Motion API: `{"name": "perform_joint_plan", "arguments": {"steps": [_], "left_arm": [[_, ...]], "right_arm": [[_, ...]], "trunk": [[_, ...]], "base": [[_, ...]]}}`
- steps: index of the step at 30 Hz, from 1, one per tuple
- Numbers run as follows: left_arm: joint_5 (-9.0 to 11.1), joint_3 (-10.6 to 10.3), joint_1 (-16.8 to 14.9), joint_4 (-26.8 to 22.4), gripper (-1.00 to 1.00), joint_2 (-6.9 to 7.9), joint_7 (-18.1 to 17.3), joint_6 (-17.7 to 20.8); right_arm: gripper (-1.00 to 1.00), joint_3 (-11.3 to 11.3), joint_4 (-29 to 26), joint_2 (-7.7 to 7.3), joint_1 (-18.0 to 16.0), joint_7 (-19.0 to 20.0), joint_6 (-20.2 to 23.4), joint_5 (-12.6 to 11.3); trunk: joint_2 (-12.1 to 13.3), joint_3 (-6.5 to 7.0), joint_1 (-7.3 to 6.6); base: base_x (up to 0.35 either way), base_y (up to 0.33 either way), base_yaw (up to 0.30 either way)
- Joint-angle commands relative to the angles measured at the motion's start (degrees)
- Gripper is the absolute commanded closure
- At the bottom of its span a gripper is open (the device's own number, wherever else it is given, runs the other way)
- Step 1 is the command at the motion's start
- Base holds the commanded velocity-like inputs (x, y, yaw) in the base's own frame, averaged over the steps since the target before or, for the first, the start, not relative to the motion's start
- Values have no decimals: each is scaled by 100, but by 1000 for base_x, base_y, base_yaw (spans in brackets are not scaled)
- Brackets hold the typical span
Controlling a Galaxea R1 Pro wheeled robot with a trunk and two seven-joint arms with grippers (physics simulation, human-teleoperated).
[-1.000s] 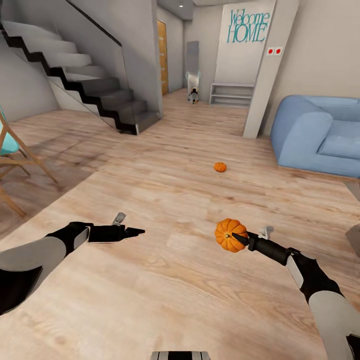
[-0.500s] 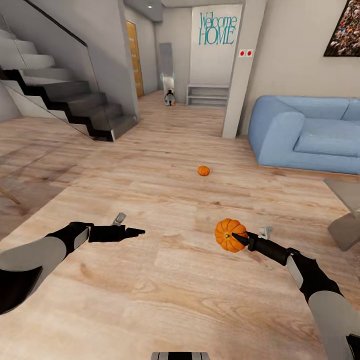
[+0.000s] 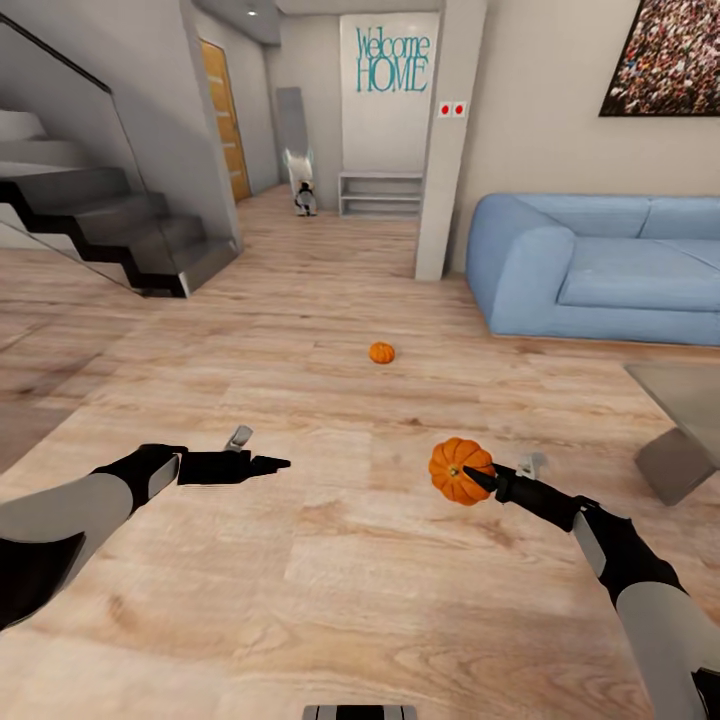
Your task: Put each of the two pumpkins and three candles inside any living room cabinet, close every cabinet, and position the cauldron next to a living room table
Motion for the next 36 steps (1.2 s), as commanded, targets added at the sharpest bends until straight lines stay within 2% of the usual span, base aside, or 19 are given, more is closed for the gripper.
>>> {"name": "perform_joint_plan", "arguments": {"steps": [1, 36], "left_arm": [[0, 1, 0, -2, -100, 1, 0, 0], [-4, 1, 0, 12, -100, 1, 0, 0]], "right_arm": [[100, -6, -5, 1, 0, -7, 1, -13], [100, -10, -1, 2, 2, -45, 1, -17]], "trunk": [[0, 0, 0], [0, 1, 0]], "base": [[318, 1, -7], [318, 0, 0]]}}
